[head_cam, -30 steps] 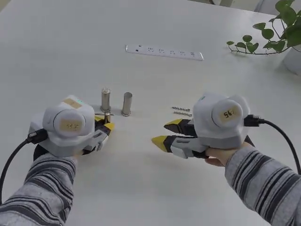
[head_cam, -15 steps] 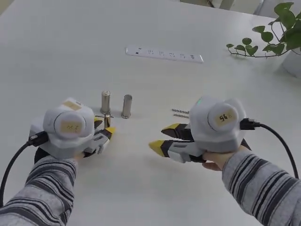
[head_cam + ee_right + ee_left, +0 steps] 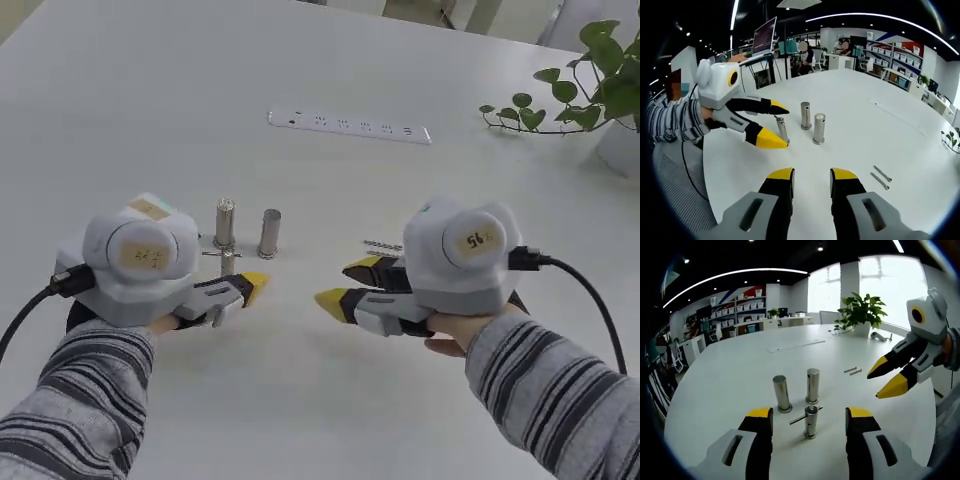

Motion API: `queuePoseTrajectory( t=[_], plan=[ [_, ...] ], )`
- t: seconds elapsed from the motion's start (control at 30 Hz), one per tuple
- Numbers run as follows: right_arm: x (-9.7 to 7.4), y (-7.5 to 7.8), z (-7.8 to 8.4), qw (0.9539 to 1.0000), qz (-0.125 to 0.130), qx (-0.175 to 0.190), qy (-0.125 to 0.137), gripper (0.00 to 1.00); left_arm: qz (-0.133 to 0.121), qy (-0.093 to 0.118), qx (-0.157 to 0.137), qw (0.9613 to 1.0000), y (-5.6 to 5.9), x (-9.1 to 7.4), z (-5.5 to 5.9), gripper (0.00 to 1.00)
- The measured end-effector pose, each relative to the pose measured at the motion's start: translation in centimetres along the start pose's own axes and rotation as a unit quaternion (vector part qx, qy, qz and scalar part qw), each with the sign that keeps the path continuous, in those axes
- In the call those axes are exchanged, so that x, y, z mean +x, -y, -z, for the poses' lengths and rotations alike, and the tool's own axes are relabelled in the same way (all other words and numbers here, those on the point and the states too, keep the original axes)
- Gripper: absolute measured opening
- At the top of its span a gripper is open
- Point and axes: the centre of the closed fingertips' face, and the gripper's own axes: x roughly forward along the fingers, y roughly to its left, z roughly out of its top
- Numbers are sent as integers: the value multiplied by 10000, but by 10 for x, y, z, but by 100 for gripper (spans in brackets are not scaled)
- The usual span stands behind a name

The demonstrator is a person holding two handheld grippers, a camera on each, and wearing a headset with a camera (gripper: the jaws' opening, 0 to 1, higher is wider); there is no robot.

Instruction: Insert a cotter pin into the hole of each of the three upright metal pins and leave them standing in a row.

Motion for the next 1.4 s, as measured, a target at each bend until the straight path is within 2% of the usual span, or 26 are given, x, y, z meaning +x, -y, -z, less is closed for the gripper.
queuePoseTrajectory(
  t=[0.13,0.23,0.37,0.47,0.53,0.67,0.9,1.07,1.17,1.3,1.4],
  plan=[
    [8,4,-15,9996,-14,165,209,24,29,-19,25,10000,1,-2,-3,64],
    [17,7,-29,9989,-31,277,366,23,40,63,-134,9999,2,-6,-5,70],
    [32,7,-42,9984,-80,348,445,23,-2,51,-99,9999,2,-9,-6,76],
    [43,5,-47,9983,-85,313,485,22,66,69,-51,9999,5,-9,-8,82],
    [52,11,-48,9982,-73,327,488,21,90,88,-22,9999,6,-10,-9,85],
    [68,14,-52,9975,-104,443,550,20,112,50,-30,9999,6,-12,-9,91],
    [88,6,-50,9977,-175,504,412,17,122,42,-149,9998,8,-19,-9,99],
    [93,8,-49,9974,-131,563,434,15,150,37,-84,9998,13,-31,-7,99],
    [93,8,-48,9975,-88,563,418,13,114,25,61,9999,12,-34,-8,99],
    [93,10,-48,9973,-41,575,446,10,115,82,-25,9999,12,-39,-9,99],
    [91,7,-48,9976,18,476,500,9,112,17,-31,9999,12,-39,-6,99]
  ],
)
